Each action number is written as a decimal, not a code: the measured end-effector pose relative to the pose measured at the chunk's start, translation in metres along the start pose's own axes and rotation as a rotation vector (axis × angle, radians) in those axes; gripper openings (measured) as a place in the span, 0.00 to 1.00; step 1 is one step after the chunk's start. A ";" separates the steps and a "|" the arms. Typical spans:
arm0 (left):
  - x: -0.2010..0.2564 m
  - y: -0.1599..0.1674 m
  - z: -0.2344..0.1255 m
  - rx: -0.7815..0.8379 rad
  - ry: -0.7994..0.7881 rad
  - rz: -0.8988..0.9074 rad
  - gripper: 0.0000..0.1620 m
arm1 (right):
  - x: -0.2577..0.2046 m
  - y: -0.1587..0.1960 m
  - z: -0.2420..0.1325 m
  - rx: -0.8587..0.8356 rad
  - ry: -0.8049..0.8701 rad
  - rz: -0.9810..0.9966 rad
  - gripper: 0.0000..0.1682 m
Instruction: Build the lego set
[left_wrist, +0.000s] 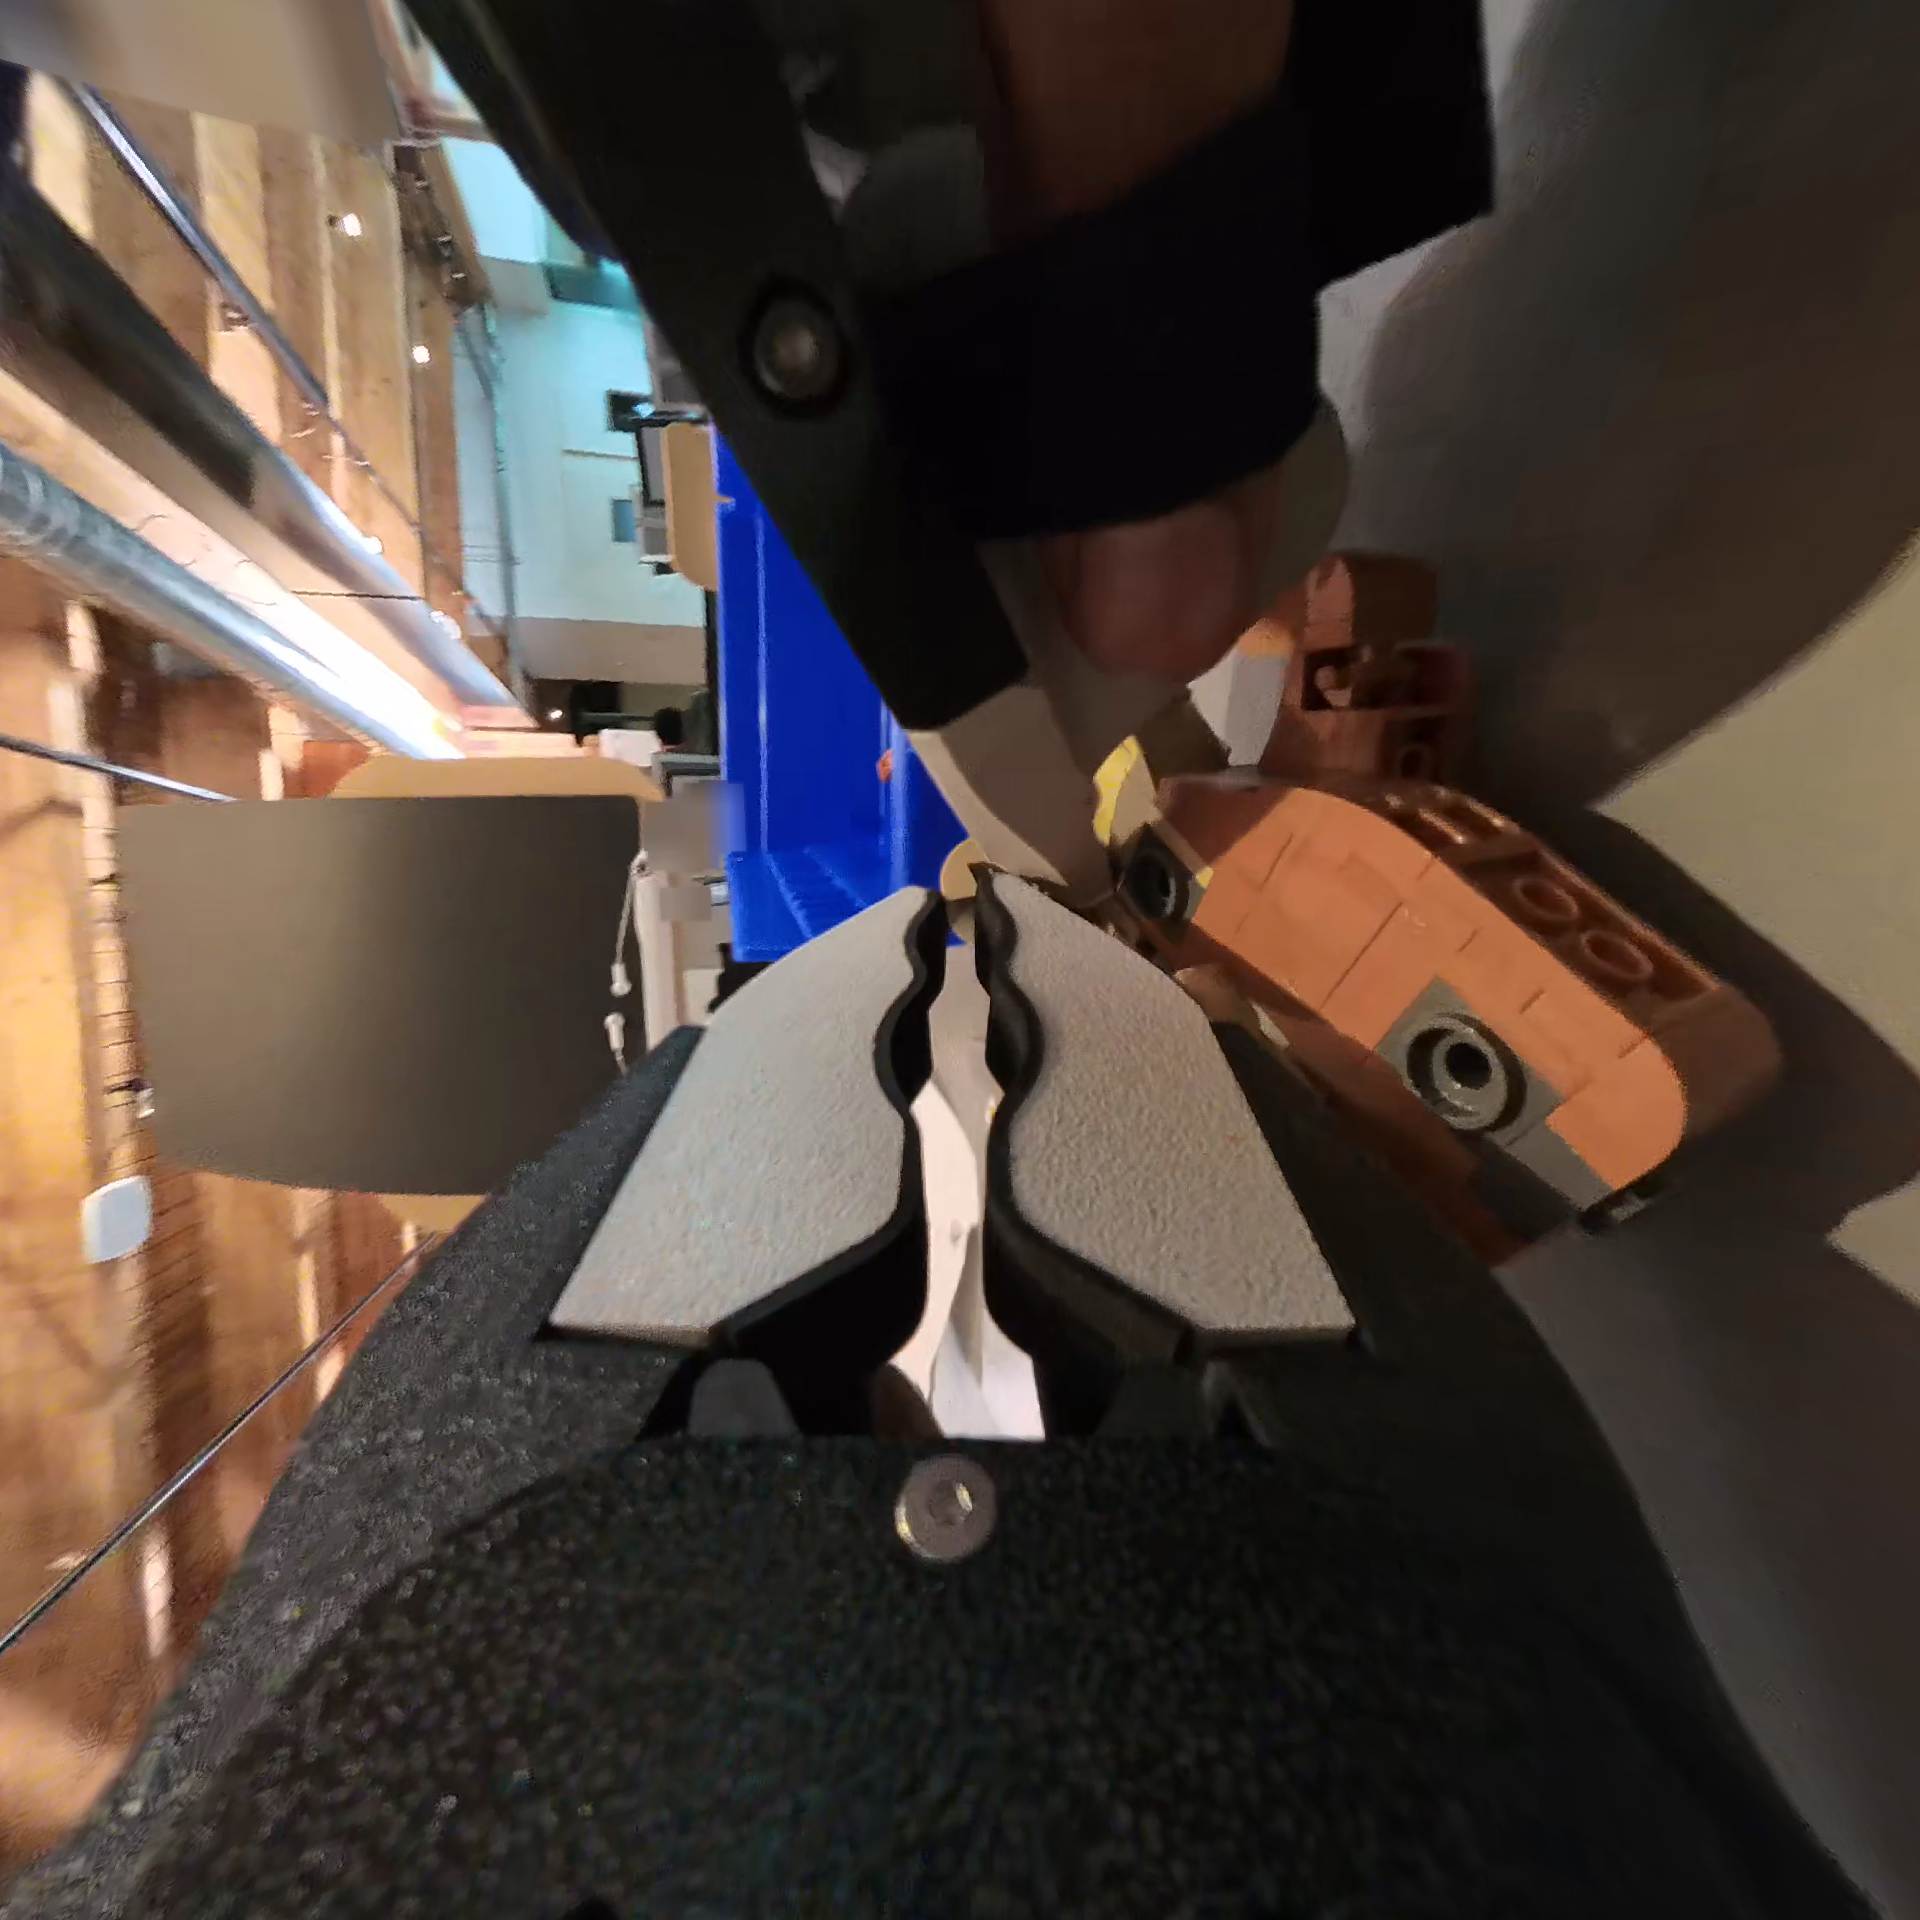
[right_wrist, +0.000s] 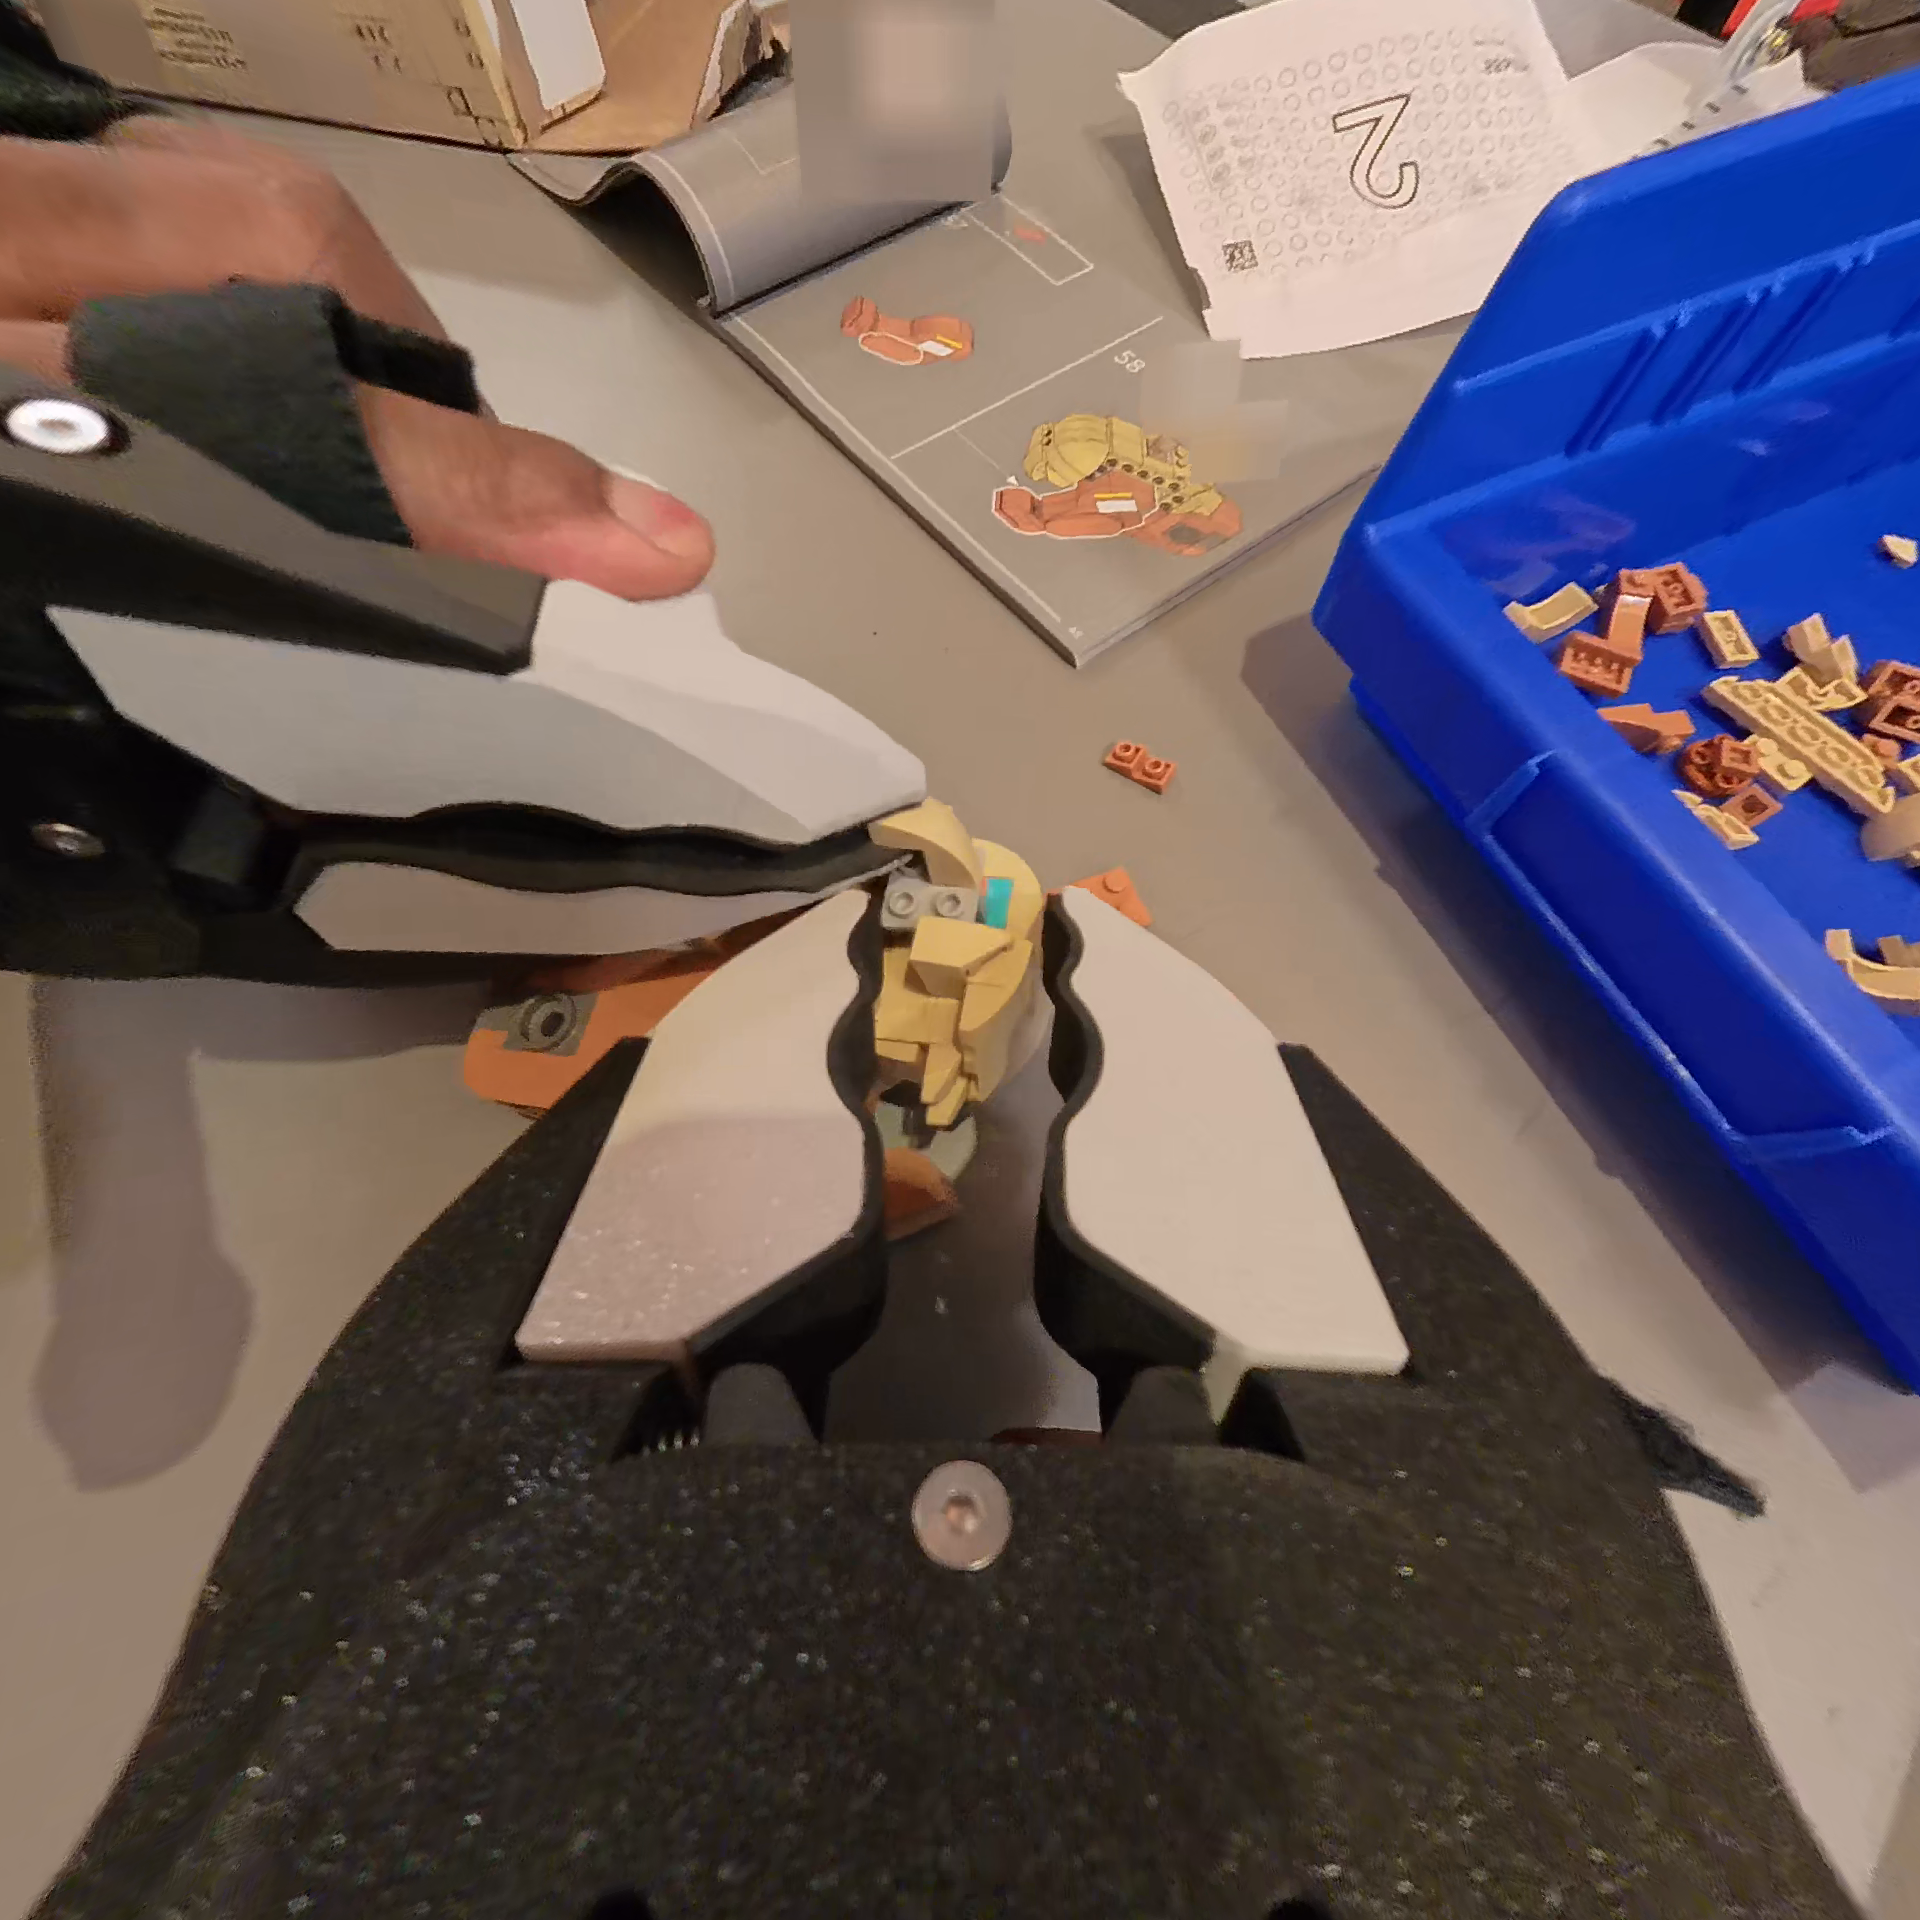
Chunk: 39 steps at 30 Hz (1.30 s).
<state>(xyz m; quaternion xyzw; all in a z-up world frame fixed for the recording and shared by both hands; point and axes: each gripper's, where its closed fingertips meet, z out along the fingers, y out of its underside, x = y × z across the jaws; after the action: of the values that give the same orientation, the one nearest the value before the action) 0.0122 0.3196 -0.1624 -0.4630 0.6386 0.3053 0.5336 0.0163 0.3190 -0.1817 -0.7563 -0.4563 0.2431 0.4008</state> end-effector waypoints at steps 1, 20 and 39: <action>-0.001 -0.001 0.000 -0.009 -0.015 -0.004 0.03 | 0.000 0.000 -0.001 0.001 0.001 0.000 0.17; 0.008 0.031 0.003 -0.140 0.185 -0.218 0.04 | -0.007 0.012 -0.001 -0.014 -0.069 0.097 0.17; 0.050 0.044 -0.028 -0.044 0.706 -0.775 0.15 | -0.021 0.019 -0.029 0.037 -0.311 0.092 0.26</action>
<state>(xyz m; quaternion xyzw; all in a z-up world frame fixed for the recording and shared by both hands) -0.0392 0.2981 -0.2087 -0.7511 0.5549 -0.0757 0.3495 0.0373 0.2844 -0.1813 -0.7221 -0.4732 0.3838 0.3276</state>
